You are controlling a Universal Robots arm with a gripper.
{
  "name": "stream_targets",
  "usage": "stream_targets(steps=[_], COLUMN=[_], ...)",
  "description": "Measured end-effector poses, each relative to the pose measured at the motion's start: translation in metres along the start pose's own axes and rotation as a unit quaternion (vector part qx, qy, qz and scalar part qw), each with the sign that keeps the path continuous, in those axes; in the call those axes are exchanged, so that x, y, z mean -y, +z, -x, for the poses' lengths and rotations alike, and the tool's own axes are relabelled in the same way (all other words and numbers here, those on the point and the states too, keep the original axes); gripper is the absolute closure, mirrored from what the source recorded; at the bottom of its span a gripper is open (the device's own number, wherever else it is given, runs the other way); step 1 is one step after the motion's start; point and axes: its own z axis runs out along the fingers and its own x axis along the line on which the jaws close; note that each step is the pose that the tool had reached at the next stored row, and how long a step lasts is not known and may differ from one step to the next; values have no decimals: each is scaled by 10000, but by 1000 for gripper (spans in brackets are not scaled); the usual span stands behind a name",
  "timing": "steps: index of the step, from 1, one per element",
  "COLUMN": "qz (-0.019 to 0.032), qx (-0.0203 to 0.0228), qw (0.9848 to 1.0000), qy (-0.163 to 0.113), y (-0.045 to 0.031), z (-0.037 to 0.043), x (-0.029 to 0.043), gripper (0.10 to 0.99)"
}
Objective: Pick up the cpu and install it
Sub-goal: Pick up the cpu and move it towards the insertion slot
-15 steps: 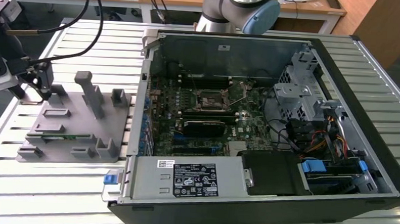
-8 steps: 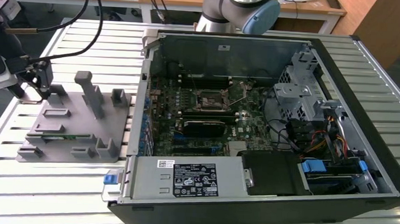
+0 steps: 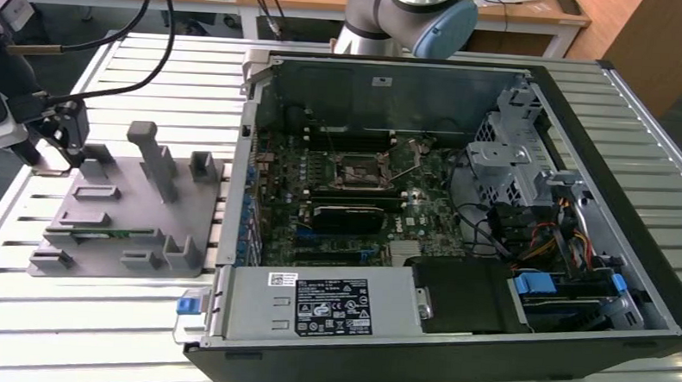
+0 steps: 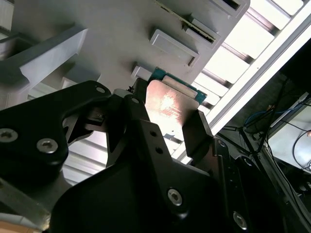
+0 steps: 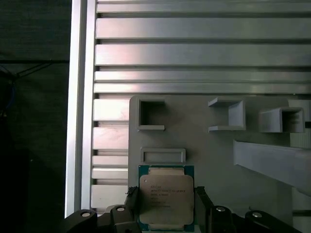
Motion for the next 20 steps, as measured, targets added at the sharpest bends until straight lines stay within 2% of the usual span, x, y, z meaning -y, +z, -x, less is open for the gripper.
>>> stream_targets(steps=[20], qz=[0], qx=[0], qw=[10000], qy=[0], y=[-85], z=[-1], x=[-7], gripper=[545])
